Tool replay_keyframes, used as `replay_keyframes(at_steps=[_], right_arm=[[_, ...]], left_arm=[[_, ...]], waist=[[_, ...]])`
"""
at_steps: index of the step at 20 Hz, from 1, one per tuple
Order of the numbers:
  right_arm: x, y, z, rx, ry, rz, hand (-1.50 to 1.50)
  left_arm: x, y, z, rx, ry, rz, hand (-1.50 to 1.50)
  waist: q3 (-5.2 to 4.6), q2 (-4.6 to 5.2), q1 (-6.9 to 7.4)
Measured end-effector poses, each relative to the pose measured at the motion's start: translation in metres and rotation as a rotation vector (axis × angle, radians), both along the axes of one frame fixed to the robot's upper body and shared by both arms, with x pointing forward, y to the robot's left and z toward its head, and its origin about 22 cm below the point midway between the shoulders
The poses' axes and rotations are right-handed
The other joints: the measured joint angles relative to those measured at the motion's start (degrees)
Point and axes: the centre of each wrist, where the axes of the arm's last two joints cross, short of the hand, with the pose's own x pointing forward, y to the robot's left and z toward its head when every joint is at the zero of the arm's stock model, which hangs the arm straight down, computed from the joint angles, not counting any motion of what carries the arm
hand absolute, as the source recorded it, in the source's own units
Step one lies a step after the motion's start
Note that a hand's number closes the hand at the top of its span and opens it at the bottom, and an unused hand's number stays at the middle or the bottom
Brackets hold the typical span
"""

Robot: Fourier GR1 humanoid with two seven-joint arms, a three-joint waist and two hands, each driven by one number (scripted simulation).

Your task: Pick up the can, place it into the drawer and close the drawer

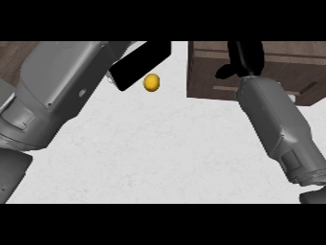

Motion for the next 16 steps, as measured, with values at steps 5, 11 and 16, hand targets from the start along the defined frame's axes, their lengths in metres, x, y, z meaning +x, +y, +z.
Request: replay_keyframes(at_steps=[5, 11, 16], right_arm=[[0.009, 0.001, 0.008, -0.01, 0.01, -0.012, -1.5], [0.015, 0.001, 0.016, 0.006, 0.021, 0.005, -1.5], [0.017, 0.001, 0.019, 0.045, 0.025, 0.063, -1.5]], left_arm=[[-0.003, 0.011, -0.004, 0.006, 0.008, -0.007, -1.5], [-0.007, 0.024, -0.007, 0.007, 0.01, -0.02, -1.5], [-0.012, 0.033, -0.009, 0.002, 0.006, -0.026, -1.5]], waist=[[0.11, 0.19, 0.69], [0.28, 0.68, 1.08], [0.47, 1.02, 1.02]])
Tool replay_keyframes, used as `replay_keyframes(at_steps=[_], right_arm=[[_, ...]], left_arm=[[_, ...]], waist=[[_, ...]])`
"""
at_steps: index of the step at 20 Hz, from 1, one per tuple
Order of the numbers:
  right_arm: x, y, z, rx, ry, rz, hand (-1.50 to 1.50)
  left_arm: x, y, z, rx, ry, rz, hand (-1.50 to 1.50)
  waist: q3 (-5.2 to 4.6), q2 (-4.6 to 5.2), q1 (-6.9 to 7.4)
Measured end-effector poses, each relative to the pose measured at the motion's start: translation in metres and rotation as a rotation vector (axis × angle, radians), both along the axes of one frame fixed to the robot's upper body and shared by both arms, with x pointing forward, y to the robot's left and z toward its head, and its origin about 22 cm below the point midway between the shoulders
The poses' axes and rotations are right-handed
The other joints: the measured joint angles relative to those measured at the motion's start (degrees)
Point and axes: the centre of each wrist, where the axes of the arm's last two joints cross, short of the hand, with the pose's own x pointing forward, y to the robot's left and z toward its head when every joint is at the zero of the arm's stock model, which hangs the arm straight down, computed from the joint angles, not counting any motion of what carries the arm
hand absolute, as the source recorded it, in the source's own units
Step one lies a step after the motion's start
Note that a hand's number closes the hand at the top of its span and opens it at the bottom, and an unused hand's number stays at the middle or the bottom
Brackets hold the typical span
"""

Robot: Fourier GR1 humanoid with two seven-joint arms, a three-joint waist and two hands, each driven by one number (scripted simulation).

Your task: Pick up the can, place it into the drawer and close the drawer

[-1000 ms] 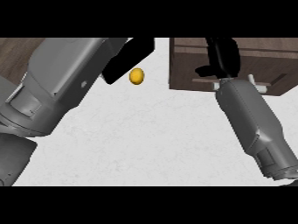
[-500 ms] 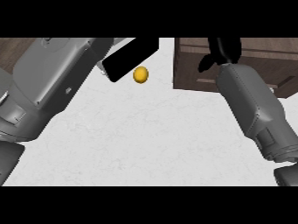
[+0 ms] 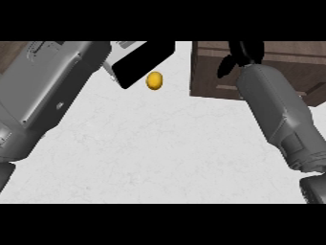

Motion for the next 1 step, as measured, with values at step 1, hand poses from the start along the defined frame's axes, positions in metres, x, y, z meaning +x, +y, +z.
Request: replay_keyframes(at_steps=[1], right_arm=[[0.0004, -0.002, 0.0005, 0.007, 0.003, 0.007, -1.5]], left_arm=[[-0.0016, 0.0005, -0.002, -0.002, -0.001, -0.003, -1.5]], waist=[[0.04, 0.01, 0.13]])
